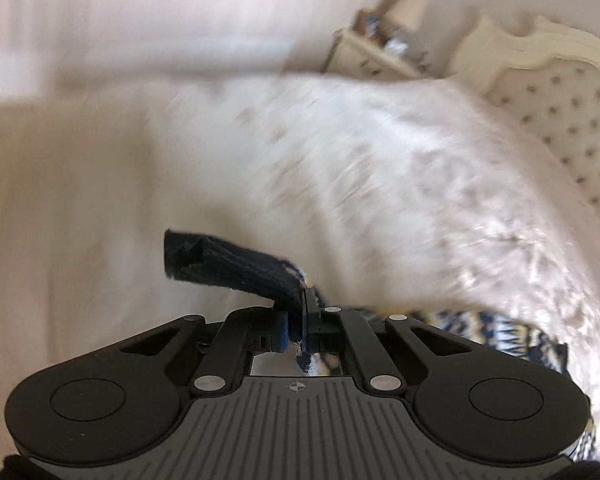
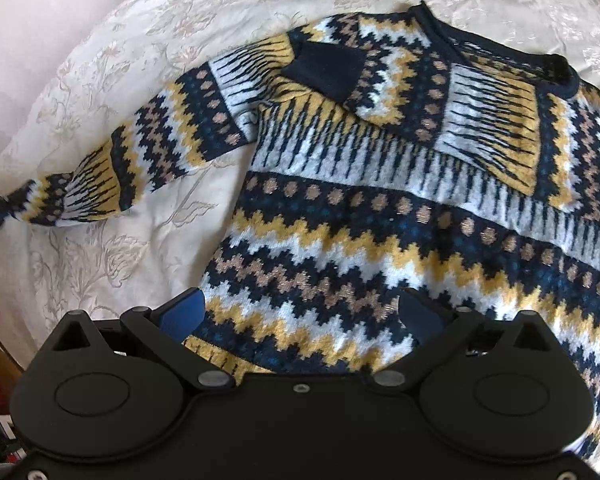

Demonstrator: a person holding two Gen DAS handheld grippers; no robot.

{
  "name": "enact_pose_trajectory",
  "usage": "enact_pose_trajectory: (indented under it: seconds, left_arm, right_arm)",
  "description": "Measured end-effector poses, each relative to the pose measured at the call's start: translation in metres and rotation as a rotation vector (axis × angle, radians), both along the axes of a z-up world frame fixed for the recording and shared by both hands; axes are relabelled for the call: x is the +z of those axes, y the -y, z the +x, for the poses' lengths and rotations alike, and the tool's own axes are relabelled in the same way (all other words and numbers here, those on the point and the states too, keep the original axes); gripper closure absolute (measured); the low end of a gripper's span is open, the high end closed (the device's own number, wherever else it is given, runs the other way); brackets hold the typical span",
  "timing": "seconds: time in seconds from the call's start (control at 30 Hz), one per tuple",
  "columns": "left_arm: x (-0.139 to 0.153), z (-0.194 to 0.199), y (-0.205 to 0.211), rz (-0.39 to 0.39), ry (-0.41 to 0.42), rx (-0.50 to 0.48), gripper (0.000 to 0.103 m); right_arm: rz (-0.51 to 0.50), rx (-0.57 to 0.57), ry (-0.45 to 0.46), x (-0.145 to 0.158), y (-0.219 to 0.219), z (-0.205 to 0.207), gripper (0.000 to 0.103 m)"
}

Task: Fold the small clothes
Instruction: 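Move the left tool to the other sleeve's navy cuff and close on it, then lift the held sleeve and lay it across the body with the left tool, then open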

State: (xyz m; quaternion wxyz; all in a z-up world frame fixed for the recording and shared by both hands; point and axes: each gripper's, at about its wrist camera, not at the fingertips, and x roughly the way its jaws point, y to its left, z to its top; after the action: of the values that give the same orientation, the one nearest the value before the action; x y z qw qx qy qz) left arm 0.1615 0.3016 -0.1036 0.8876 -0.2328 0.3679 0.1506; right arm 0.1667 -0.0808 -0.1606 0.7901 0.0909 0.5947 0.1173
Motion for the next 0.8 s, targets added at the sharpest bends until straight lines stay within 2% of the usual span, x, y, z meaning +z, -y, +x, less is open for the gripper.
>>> enact_pose_trajectory:
  seconds: [0.17, 0.27, 0.47, 0.63, 0.8]
  left_arm:
    - [0.044, 0.023, 0.033, 0.076, 0.107, -0.129, 0.098]
    - [0.065, 0.034, 0.061, 0.093, 0.171, -0.202, 0.098]
    - [0.098, 0.057, 0.145, 0.12, 0.259, -0.36, 0.098]
    - [0.106, 0.07, 0.228, 0.125, 0.298, -0.484, 0.098]
    - [0.09, 0.08, 0.32, 0.119, 0.299, -0.616, 0.098]
  right_arm:
    - [0.031, -0.049, 0.015, 0.002, 0.022, -0.009, 0.0]
    - [0.047, -0.076, 0.022, 0.002, 0.038, -0.016, 0.0]
    - [0.077, -0.129, 0.04, 0.003, 0.087, -0.033, 0.0]
    - [0.091, -0.188, 0.052, 0.004, 0.137, -0.053, 0.0]
    - [0.12, -0.255, 0.055, 0.004, 0.187, -0.076, 0.0]
